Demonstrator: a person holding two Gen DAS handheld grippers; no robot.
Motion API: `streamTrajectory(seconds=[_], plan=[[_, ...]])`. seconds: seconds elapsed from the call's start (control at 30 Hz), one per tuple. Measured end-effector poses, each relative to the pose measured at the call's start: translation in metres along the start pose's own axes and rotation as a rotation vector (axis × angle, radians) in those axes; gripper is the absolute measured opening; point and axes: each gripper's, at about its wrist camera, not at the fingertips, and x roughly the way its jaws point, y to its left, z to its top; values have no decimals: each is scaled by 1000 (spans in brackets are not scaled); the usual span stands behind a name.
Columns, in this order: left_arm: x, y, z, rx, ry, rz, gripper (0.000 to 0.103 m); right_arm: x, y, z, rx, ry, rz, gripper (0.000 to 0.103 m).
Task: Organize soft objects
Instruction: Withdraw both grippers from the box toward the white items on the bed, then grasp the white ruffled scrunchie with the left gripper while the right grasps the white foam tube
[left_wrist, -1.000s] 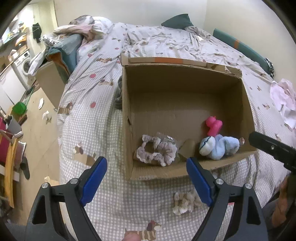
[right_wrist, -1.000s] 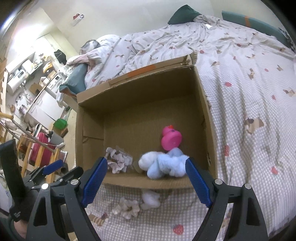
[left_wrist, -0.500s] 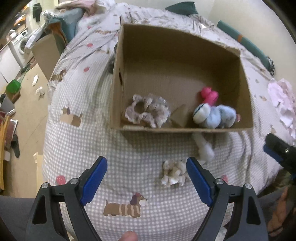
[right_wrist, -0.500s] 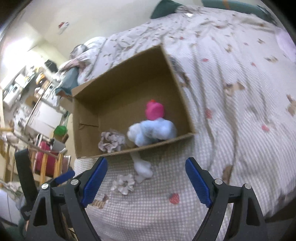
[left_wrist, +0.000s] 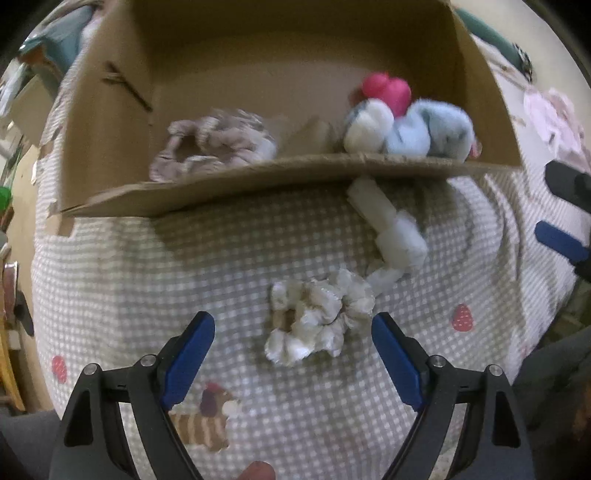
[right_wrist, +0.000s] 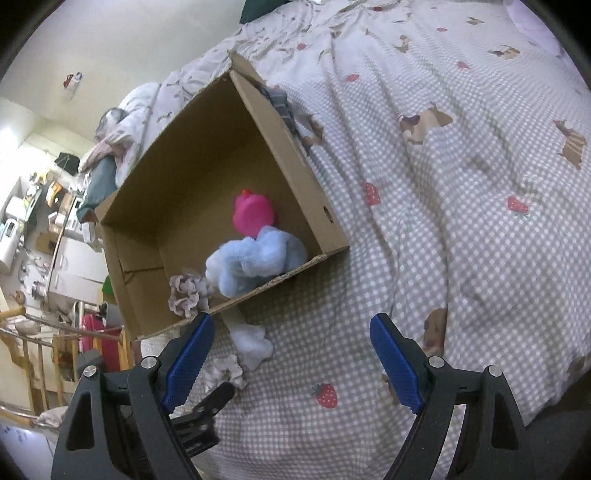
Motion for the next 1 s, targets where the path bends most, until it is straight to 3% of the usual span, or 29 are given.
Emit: streamTrajectory(seconds=[0.1, 0.17, 0.23, 0.3, 0.4, 0.63, 0.8, 1.0], plan=[[11, -8, 5, 12, -1, -6, 83, 5, 4, -3, -30, 16, -23, 92], [16, -11, 6, 20, 8, -12, 73, 7, 8, -5, -43, 24, -28, 92], [19, -10, 6, 26, 14, 2, 46, 9, 11, -6, -60, 26, -39, 92], [20, -7, 6, 24, 17, 18, 34, 11, 13, -6, -74, 30, -48, 92], [18, 2, 6, 3, 24, 19, 25, 16, 17, -6, -78, 42, -45, 92], [-3, 36, 4, -98, 9, 76, 23, 40, 36, -13, -150, 105, -87, 92], [-27, 55, -4, -139, -20, 53, 23, 70, 61, -27, -255, 192, -108, 91], [-54, 68, -8, -176, -53, 33, 23, 100, 93, -38, -408, 201, -185, 86]])
